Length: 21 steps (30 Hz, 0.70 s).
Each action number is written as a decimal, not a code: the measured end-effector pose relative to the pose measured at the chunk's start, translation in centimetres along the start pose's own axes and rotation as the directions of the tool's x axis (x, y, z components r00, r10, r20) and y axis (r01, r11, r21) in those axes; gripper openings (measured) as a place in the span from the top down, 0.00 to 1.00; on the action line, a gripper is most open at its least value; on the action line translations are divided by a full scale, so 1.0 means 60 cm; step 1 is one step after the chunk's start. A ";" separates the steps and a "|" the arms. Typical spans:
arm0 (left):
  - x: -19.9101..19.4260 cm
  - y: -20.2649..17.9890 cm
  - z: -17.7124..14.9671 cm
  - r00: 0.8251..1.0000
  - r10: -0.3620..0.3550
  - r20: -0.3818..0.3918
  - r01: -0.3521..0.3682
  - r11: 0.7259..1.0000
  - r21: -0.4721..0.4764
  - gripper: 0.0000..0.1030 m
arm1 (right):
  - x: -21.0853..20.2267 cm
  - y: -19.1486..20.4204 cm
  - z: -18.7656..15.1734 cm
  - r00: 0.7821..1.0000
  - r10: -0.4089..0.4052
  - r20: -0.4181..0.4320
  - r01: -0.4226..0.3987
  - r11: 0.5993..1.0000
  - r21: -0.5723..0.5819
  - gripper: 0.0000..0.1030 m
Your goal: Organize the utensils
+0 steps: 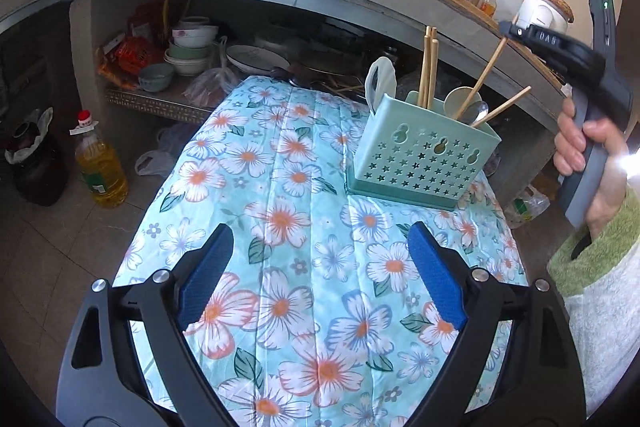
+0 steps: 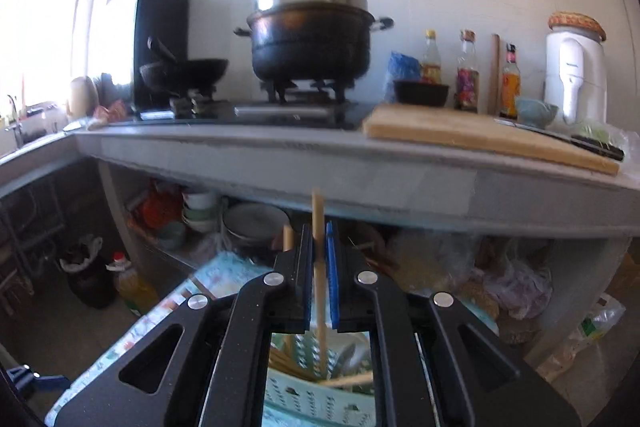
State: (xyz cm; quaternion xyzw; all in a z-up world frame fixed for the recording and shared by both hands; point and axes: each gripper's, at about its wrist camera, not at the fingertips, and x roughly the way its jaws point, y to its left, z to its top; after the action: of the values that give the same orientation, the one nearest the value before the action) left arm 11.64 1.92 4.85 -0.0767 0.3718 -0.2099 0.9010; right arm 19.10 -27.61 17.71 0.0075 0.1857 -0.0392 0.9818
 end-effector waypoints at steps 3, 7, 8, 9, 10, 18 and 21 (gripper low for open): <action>-0.003 -0.009 0.002 1.000 0.004 0.015 -0.004 1.000 0.025 0.14 | -0.032 -0.022 -0.009 1.000 -0.009 0.000 0.009 0.999 0.051 0.71; -0.009 -0.023 0.010 0.999 -0.007 0.044 0.005 0.999 0.048 0.11 | -0.098 -0.060 -0.006 0.998 -0.007 0.056 -0.001 0.988 0.152 0.62; -0.011 -0.025 0.012 0.999 -0.009 0.052 0.006 0.999 0.051 0.10 | -0.120 -0.067 -0.009 0.998 -0.007 0.068 -0.005 0.985 0.175 0.61; -0.013 -0.028 0.015 0.998 -0.010 0.064 0.006 0.999 0.054 0.10 | -0.136 -0.071 -0.012 0.997 -0.011 0.076 -0.004 0.982 0.191 0.60; -0.016 -0.032 0.017 0.997 -0.007 0.077 0.003 0.998 0.058 0.09 | -0.159 -0.075 -0.018 0.996 -0.021 0.085 0.002 0.978 0.210 0.56; -0.028 -0.078 0.029 0.989 0.055 0.138 -0.072 0.989 0.127 0.08 | -0.248 -0.037 -0.108 0.997 -0.081 -0.009 0.081 0.978 0.193 0.15; -0.033 -0.098 0.026 0.982 0.097 0.162 -0.121 0.982 0.145 0.08 | -0.240 0.001 -0.159 0.984 -0.143 -0.104 0.157 0.977 0.145 0.10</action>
State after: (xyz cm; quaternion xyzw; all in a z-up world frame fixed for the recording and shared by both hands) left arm 9.57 -2.54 8.95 -0.0024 0.2874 -0.1818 0.9404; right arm 2.24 -26.23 14.09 0.0704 0.2277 -0.1271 0.9628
